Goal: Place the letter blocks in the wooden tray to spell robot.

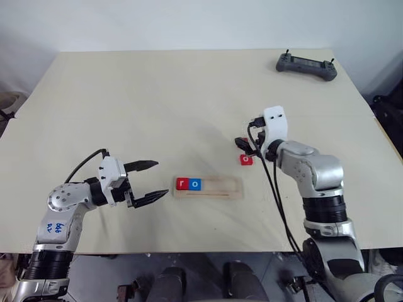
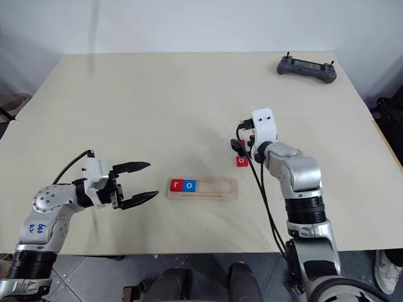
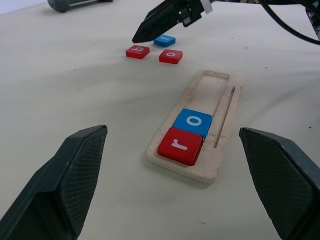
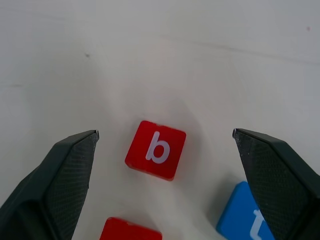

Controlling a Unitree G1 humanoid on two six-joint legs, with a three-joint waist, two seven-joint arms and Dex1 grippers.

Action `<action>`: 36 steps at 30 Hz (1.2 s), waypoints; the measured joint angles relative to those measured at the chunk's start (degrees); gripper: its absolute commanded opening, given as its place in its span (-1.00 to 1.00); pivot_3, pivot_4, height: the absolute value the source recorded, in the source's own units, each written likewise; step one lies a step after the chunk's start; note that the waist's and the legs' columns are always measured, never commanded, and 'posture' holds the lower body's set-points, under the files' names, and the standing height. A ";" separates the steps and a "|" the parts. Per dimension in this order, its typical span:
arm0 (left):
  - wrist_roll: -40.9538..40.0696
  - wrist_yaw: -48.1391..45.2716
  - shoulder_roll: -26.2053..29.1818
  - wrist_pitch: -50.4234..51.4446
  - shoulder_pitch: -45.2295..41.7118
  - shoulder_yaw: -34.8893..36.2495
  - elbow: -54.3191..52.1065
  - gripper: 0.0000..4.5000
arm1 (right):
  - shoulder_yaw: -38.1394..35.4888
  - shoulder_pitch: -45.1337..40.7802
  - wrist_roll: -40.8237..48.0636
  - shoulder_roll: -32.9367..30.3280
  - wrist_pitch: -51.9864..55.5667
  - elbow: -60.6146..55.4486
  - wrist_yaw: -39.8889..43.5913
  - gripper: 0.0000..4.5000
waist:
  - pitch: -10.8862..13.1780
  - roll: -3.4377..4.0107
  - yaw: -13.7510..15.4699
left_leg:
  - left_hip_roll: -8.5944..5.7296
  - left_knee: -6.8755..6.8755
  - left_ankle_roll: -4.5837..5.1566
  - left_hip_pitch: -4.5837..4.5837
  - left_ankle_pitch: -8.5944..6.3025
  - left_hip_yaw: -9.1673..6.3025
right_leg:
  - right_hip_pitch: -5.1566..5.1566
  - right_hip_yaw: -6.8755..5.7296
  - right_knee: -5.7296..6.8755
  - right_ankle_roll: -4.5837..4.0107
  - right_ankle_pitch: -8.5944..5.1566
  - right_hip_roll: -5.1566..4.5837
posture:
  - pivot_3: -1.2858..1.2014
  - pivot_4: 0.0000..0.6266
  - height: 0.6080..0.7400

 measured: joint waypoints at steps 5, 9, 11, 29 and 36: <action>-0.01 0.42 -0.01 0.00 0.48 0.03 -1.21 0.99 | -0.93 -0.53 -1.26 4.25 1.03 1.12 -4.28 1.00 | -0.01 0.01 -0.46 | 0.02 -0.07 -0.06 -0.07 0.03 0.13 | -0.28 0.03 0.16 -0.01 0.00 0.01 | 0.03 -0.52 1.00; -0.03 0.82 -0.01 0.04 0.73 0.03 -1.45 0.99 | -1.34 -0.68 -2.47 6.70 0.69 1.20 -6.68 1.00 | -0.01 0.01 -0.82 | 0.04 -0.11 -0.08 -0.07 0.05 0.13 | -0.32 0.01 0.20 -0.03 -0.01 0.02 | 0.03 -0.52 1.00; -0.03 0.88 -0.01 0.07 1.02 0.03 -1.45 0.99 | -1.36 -0.68 -2.90 7.64 0.36 1.21 -7.28 1.00 | -0.01 0.02 -0.97 | 0.03 -0.11 -0.08 -0.07 0.05 0.13 | -0.32 0.02 0.20 -0.03 -0.01 0.02 | 0.03 -0.52 1.00; -0.07 0.32 -0.01 0.13 0.30 0.02 -1.46 1.00 | 3.06 1.20 -8.19 11.55 -4.36 2.68 -10.01 -0.02 | -0.05 0.02 -1.59 | 0.04 -0.14 -0.10 -0.05 0.06 0.13 | -0.33 0.01 0.24 -0.04 -0.01 0.03 | 0.03 -0.52 1.00; -0.07 0.00 -0.01 0.15 0.13 0.02 -1.43 1.00 | 2.71 1.36 -8.35 11.85 -5.60 3.33 -9.55 -0.35 | -0.07 0.00 -1.59 | 0.04 -0.13 -0.10 -0.04 0.06 0.13 | -0.31 0.01 0.24 -0.04 -0.01 0.03 | 0.03 -0.52 1.00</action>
